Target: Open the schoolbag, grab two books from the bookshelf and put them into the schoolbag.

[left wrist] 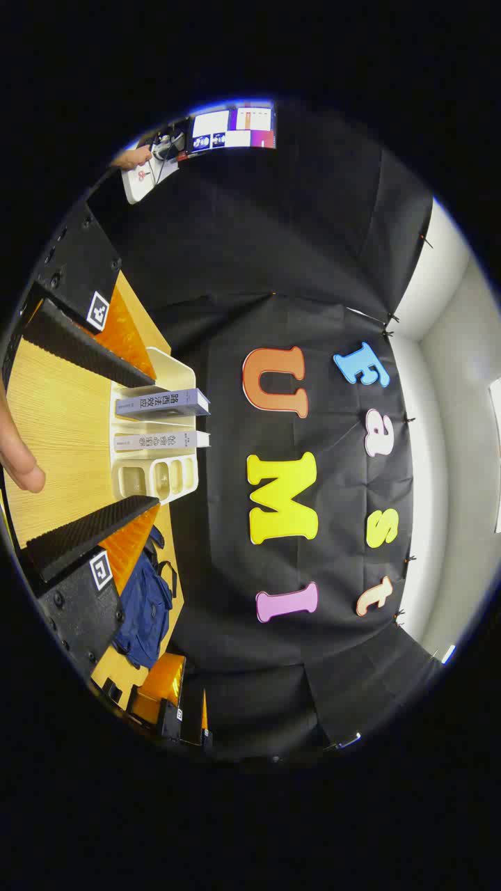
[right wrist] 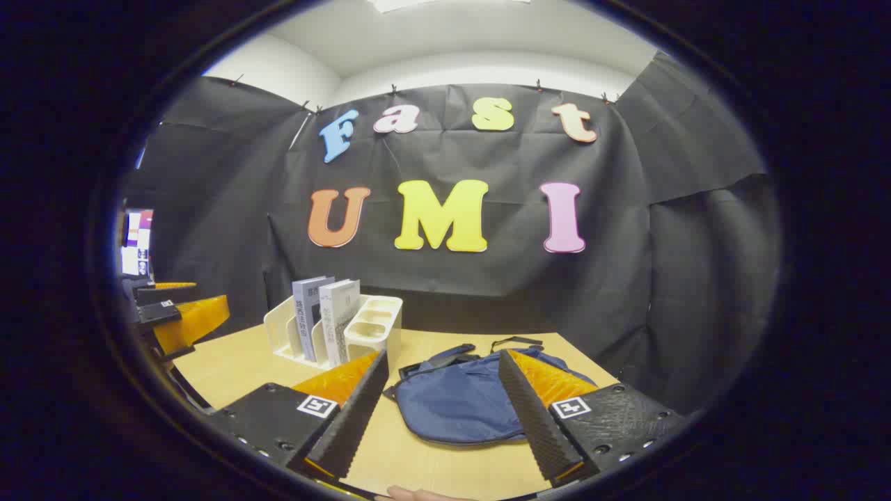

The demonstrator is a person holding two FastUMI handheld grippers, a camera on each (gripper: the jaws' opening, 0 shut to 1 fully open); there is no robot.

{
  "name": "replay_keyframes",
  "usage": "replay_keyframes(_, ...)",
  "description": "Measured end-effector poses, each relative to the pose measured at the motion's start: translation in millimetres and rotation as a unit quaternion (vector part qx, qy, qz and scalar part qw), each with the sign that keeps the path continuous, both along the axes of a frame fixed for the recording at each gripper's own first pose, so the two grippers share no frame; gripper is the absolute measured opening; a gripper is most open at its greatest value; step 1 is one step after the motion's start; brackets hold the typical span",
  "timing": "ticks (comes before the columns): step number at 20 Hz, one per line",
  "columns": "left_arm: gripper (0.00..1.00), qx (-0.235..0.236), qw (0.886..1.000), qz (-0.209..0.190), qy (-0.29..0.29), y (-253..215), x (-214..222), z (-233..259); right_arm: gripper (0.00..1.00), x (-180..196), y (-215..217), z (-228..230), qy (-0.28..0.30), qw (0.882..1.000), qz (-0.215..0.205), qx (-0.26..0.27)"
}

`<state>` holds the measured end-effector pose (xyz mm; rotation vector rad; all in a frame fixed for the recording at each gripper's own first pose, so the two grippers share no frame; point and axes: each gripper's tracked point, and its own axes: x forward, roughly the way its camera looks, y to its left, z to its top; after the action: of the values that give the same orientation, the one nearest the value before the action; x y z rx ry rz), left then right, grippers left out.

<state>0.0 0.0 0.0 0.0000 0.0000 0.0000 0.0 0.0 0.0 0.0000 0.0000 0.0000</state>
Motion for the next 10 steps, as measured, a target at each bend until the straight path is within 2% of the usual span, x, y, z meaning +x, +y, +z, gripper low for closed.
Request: replay_keyframes(10,0.98,-0.004,1.000,0.017,0.017,14.3,5.7,-6.6,0.98,-0.4,9.2,-8.1,0.012,1.000,0.010,-0.008)
